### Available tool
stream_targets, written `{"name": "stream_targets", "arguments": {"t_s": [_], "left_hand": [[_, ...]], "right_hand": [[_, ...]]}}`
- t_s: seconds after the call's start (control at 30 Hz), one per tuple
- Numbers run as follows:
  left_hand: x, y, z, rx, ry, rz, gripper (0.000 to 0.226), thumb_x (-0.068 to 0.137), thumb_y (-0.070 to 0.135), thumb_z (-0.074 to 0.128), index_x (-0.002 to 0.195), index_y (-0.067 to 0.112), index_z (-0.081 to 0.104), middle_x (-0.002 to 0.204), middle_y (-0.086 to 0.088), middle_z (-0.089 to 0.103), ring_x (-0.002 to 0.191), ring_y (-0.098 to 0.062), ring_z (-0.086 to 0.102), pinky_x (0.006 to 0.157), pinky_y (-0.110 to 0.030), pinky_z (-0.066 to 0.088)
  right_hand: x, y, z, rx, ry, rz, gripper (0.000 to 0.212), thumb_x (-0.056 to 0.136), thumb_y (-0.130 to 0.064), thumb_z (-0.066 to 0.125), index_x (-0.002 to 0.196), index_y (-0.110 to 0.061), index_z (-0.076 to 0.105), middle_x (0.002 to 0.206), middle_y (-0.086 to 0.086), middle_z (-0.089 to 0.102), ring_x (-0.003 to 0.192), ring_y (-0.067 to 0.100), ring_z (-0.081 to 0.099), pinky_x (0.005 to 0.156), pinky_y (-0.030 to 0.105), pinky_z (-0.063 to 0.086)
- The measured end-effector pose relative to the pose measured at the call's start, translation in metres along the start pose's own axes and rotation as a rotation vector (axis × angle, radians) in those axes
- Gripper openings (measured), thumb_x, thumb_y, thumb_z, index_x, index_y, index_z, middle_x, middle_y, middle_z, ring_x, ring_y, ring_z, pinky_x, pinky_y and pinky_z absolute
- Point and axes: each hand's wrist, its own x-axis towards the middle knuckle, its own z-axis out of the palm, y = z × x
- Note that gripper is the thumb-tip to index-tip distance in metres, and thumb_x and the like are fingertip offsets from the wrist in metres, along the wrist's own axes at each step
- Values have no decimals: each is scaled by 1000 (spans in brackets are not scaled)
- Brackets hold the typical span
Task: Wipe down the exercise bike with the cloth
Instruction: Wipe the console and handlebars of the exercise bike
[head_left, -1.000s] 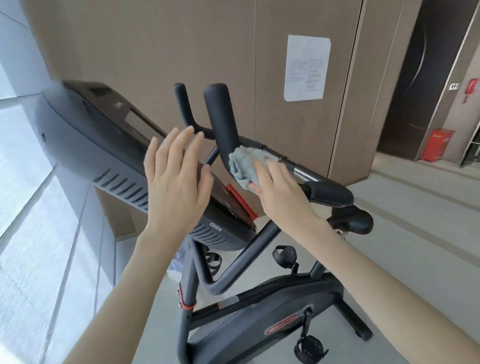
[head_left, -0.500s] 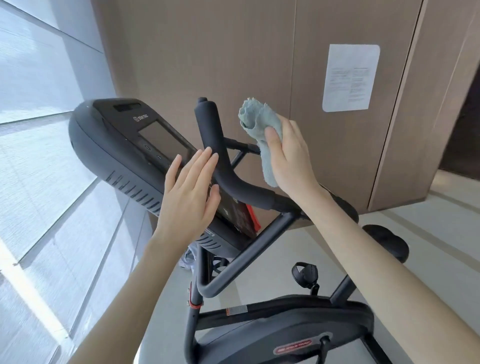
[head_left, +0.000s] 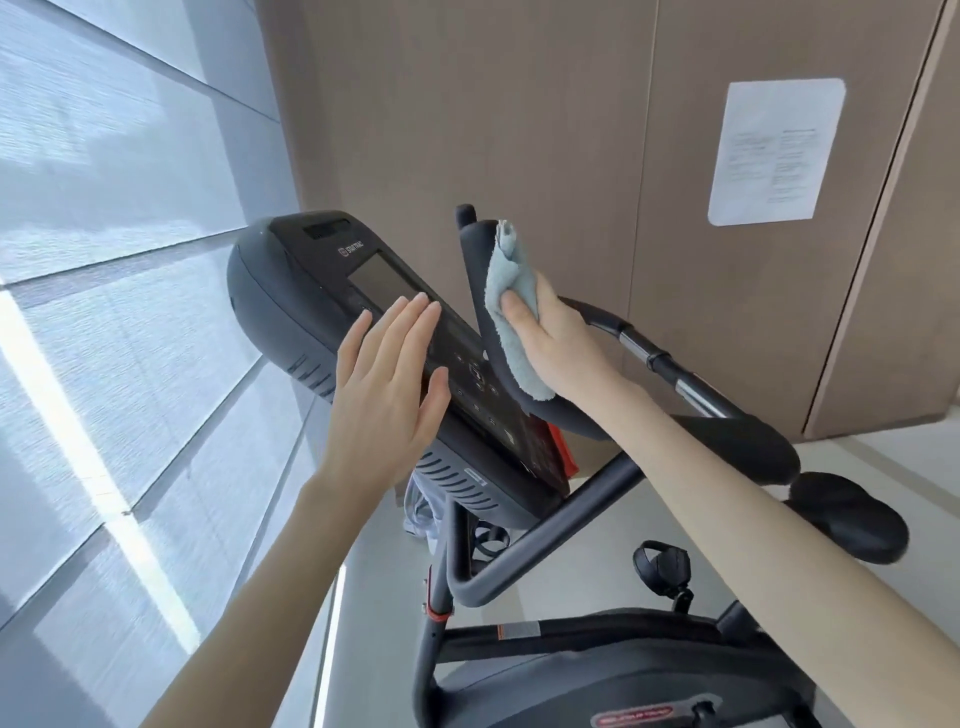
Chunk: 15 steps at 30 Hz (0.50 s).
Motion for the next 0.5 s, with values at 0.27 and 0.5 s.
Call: {"name": "stream_targets", "arguments": {"t_s": [0.27, 0.5], "left_hand": [[5, 16, 22, -21, -55, 50, 50, 96, 23, 38, 142, 5, 39, 149, -9, 37, 140, -22, 30, 118, -42, 11], [2, 20, 32, -42, -78, 55, 52, 96, 24, 32, 145, 6, 34, 153, -8, 31, 142, -21, 25, 118, -44, 13]], "right_hand": [[-65, 21, -39, -935, -140, -353, 38, 95, -34, 46, 110, 0, 55, 85, 14, 56, 75, 29, 56, 62, 24, 31], [-106, 33, -80, -1061, -190, -172, 38, 97, -35, 39, 114, -3, 53, 97, 13, 55, 91, 32, 52, 78, 39, 43]]}}
